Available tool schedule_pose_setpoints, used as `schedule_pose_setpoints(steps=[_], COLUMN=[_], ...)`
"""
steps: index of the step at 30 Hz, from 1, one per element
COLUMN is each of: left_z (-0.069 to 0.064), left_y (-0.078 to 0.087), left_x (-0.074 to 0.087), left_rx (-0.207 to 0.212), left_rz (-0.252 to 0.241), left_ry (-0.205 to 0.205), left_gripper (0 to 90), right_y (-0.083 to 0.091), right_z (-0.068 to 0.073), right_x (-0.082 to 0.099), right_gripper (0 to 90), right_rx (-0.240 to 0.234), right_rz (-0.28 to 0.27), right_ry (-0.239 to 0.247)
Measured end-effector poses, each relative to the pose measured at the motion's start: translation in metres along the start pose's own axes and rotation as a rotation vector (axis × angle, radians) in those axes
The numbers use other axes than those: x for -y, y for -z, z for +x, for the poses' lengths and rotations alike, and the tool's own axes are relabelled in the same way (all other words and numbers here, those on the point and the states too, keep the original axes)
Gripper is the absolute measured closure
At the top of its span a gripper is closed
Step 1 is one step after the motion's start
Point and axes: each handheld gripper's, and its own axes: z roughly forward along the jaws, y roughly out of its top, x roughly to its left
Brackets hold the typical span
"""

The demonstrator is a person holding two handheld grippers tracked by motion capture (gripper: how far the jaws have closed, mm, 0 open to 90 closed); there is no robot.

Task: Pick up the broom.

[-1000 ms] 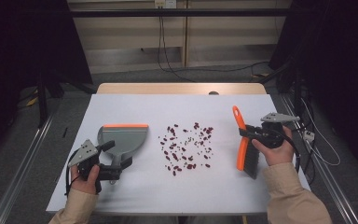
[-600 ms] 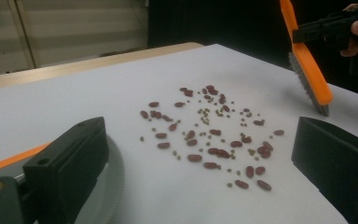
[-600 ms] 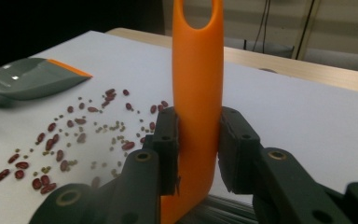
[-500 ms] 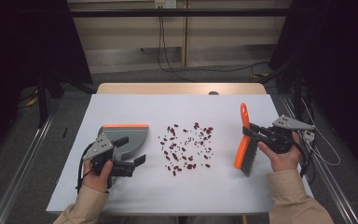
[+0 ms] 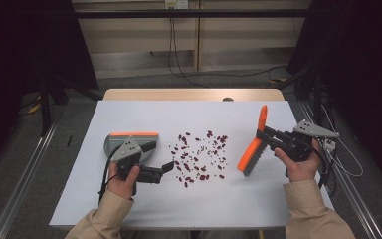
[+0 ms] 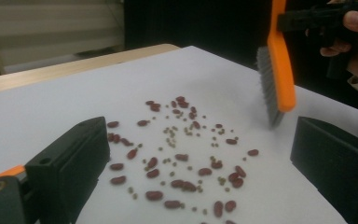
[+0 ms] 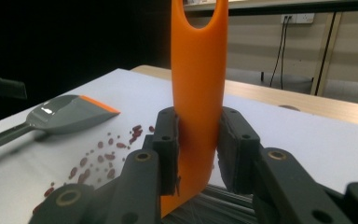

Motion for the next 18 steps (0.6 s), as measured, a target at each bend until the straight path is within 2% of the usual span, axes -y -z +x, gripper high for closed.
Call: schedule_pose_setpoints(steps=[5,11,13,16,18], left_z=[-0.008,-0.016,-0.019,-0.027,-0.031], left_y=[-0.019,-0.044,-0.053,-0.069,-0.079], left_x=[-0.005,-0.008,-0.01,-0.013,-0.014], left_rx=[0.033,0.107,0.12,0.129,0.132], left_rz=[0.017,0.026,0.032,0.078,0.095], left_ry=[-0.004,-0.004,-0.001,-0.004,-0.01], left_gripper=[5.1,5.7,6.9,8.6,13.4], right_y=[-0.005,-0.014,-0.018,-0.024,-0.029], right_z=[0.005,0.012,0.015,0.019,0.022], right_x=[-0.007,-0.014,-0.016,-0.019,-0.021], right_gripper=[70.3,70.3,70.3,70.4,70.3], right_rx=[-0.015,-0.042,-0.048,-0.062,-0.069], right_rz=[-0.018,-0.027,-0.028,-0.025,-0.022], right_ry=[0.008,0.006,0.004,0.007,0.017])
